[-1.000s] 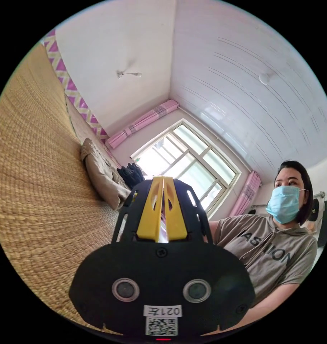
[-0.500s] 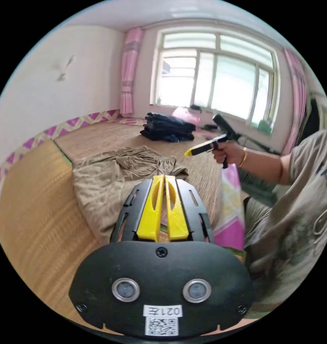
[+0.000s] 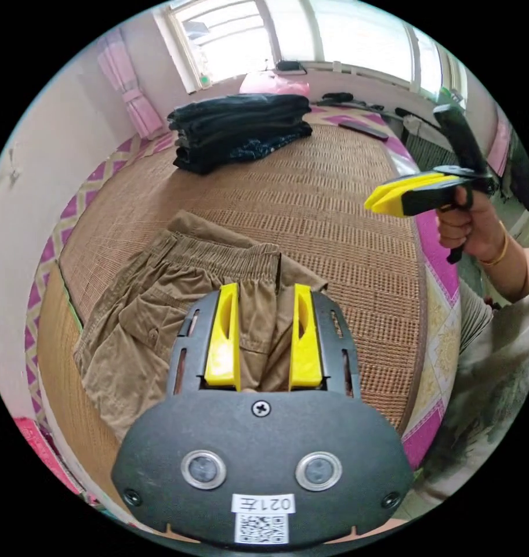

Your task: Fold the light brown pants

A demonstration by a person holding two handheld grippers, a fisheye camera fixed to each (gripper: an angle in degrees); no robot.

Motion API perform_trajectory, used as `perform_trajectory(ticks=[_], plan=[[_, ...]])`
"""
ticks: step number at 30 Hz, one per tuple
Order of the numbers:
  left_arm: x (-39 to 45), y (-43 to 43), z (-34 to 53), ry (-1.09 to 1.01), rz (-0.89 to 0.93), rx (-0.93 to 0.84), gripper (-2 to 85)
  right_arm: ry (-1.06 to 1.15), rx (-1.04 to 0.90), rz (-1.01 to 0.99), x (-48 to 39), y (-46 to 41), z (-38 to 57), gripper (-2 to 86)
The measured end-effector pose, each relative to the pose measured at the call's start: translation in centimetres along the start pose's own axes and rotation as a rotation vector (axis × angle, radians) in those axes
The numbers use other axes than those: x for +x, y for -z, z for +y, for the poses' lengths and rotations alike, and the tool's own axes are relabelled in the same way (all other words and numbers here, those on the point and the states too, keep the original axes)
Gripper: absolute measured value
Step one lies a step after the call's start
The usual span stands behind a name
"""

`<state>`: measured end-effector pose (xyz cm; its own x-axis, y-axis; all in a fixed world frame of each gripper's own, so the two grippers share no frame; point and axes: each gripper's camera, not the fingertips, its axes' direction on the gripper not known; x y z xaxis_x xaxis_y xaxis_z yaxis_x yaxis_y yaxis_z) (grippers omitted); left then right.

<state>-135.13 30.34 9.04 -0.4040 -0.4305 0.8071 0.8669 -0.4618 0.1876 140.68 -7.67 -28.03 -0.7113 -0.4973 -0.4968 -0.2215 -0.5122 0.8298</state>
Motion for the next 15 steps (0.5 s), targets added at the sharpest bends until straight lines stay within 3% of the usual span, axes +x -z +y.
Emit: perform_trajectory(ticks=[3, 6, 9, 15], plan=[[0.7, -1.5, 1.0, 0.046, -0.04, 0.026, 6.6, 0.004, 0.016, 0.01, 0.3, 0.4, 1.7, 5.1], [-2.7, 0.3, 5.5, 0.269, 0.11, 0.19, 4.7, 0.028, 0.002, 0.04, -0.3, 0.1, 3.2, 5.0], [-6.4, 4.9, 13.5, 0.475, 0.179, 0.416, 4.1, 0.041, -0.005, 0.058, -1.0, -0.4, 4.5, 4.7], [-10.2, 15.6, 38.8, 0.807, 0.013, 0.723, 3.2, 0.168, -0.074, 0.077, -5.6, -4.8, 4.6, 4.3]])
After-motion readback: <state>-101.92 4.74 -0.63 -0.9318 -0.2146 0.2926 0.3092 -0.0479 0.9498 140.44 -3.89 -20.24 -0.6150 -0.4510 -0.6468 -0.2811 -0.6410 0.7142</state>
